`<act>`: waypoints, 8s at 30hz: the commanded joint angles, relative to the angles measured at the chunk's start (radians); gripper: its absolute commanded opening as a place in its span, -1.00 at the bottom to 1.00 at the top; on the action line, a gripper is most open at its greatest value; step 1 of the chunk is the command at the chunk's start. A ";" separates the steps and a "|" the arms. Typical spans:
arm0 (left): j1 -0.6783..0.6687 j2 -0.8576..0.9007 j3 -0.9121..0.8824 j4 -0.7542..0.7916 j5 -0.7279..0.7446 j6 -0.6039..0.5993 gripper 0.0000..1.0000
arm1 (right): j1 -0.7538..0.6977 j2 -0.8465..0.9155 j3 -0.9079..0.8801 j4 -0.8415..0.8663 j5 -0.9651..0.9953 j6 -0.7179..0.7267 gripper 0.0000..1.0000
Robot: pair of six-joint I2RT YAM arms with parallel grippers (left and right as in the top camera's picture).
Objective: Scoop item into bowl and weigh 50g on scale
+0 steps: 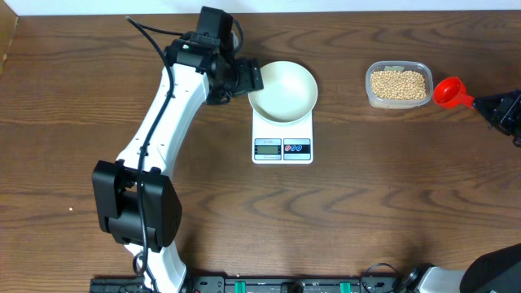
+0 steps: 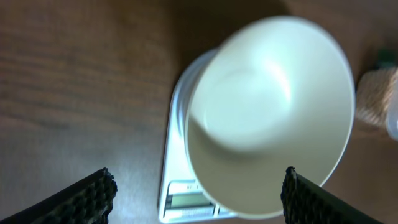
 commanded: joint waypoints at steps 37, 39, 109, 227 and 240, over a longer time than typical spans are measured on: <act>-0.198 -0.352 -0.226 -0.154 -0.109 0.033 0.17 | -0.003 0.003 -0.007 -0.022 -0.058 -0.073 -0.98; -0.215 -0.381 -0.344 -0.054 -0.109 -0.005 0.16 | -0.003 0.003 -0.007 -0.024 -0.050 -0.073 -0.98; -0.348 -0.077 -0.706 0.722 -0.163 -0.041 -0.86 | -0.002 0.003 -0.007 -0.028 -0.035 -0.085 -0.97; -0.415 -0.022 -0.713 0.703 -0.265 -0.052 -0.85 | -0.002 0.003 -0.007 -0.039 -0.036 -0.099 -0.98; -0.406 -0.011 -0.713 0.715 -0.325 -0.052 -0.86 | -0.002 0.003 -0.007 -0.039 -0.036 -0.099 -0.98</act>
